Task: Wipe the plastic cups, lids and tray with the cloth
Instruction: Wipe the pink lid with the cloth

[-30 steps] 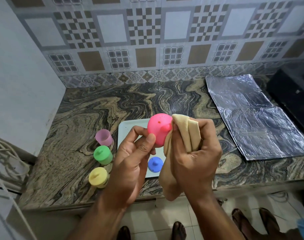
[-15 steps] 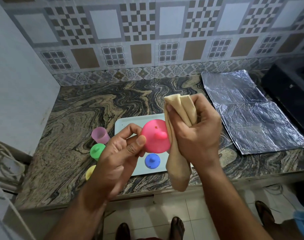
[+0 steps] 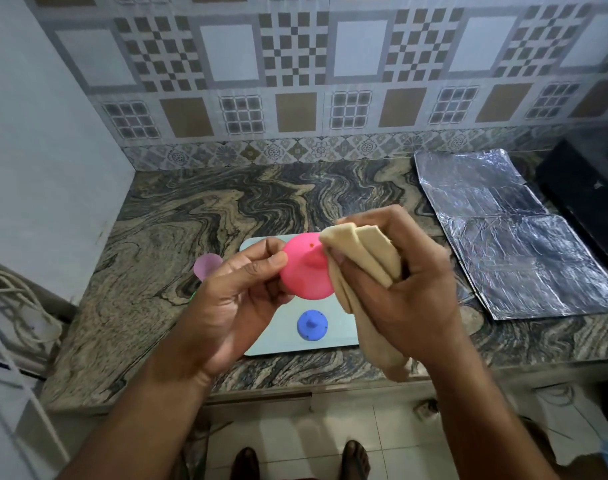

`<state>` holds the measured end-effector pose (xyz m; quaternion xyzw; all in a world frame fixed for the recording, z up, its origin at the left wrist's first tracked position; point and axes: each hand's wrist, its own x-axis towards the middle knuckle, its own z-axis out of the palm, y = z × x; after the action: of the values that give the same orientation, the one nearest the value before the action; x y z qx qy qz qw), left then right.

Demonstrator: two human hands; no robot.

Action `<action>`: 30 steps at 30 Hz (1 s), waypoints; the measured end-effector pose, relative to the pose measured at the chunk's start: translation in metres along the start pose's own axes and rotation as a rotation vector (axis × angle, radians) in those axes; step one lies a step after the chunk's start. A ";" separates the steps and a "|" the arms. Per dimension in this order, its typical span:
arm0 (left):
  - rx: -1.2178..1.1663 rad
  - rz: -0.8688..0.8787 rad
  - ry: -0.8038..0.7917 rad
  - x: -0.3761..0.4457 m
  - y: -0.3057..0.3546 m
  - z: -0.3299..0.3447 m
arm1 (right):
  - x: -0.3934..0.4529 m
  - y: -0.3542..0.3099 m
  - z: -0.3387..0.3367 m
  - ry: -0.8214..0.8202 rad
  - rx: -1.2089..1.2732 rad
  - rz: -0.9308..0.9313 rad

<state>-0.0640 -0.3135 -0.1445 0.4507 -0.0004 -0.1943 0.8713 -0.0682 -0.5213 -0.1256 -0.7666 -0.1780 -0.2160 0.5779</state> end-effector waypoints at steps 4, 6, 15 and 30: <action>0.216 -0.071 -0.091 -0.001 0.014 -0.001 | 0.004 0.000 0.002 -0.070 -0.096 -0.113; 0.286 -0.081 -0.101 -0.001 0.021 0.002 | 0.008 0.002 0.002 -0.130 -0.106 -0.143; 0.285 -0.119 -0.134 0.005 0.029 0.006 | 0.010 0.004 0.011 -0.082 0.191 0.069; 0.156 0.161 0.131 -0.006 -0.008 0.017 | 0.008 0.005 0.007 0.386 0.009 0.108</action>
<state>-0.0746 -0.3285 -0.1397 0.5273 0.0050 -0.0933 0.8445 -0.0577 -0.5157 -0.1268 -0.7168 -0.0232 -0.3270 0.6154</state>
